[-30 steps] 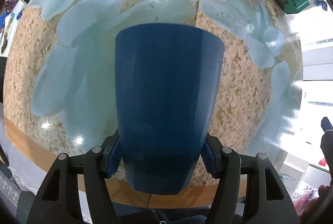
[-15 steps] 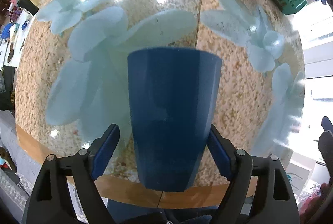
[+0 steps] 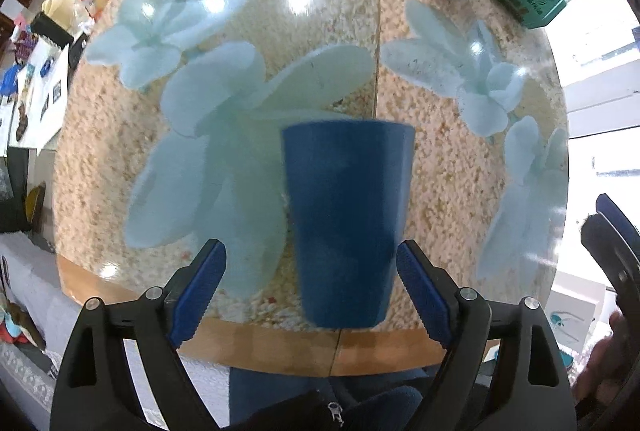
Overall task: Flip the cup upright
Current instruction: 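Lower the blue cup onto the table and open the left gripper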
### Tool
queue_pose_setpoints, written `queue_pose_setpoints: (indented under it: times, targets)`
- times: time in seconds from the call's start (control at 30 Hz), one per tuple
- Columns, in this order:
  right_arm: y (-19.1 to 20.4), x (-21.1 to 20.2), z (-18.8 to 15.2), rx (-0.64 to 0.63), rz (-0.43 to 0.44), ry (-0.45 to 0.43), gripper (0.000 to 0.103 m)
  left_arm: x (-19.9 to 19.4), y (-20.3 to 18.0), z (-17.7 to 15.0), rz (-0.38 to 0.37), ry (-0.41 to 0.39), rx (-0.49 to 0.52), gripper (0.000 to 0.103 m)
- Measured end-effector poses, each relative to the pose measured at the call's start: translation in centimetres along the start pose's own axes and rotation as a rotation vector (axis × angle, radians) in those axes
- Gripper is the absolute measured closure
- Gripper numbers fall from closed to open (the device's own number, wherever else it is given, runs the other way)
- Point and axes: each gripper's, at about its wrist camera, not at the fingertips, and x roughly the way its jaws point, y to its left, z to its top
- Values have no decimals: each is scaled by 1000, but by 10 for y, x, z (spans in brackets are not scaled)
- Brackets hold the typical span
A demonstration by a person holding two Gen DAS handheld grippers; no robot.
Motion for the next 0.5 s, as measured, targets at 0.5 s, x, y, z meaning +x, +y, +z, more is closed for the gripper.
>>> queue_pose_setpoints:
  times: [0.5]
  targets:
    - [68,2,21,-32,32,-12,0,-93,59,16,-39,-270,149,14]
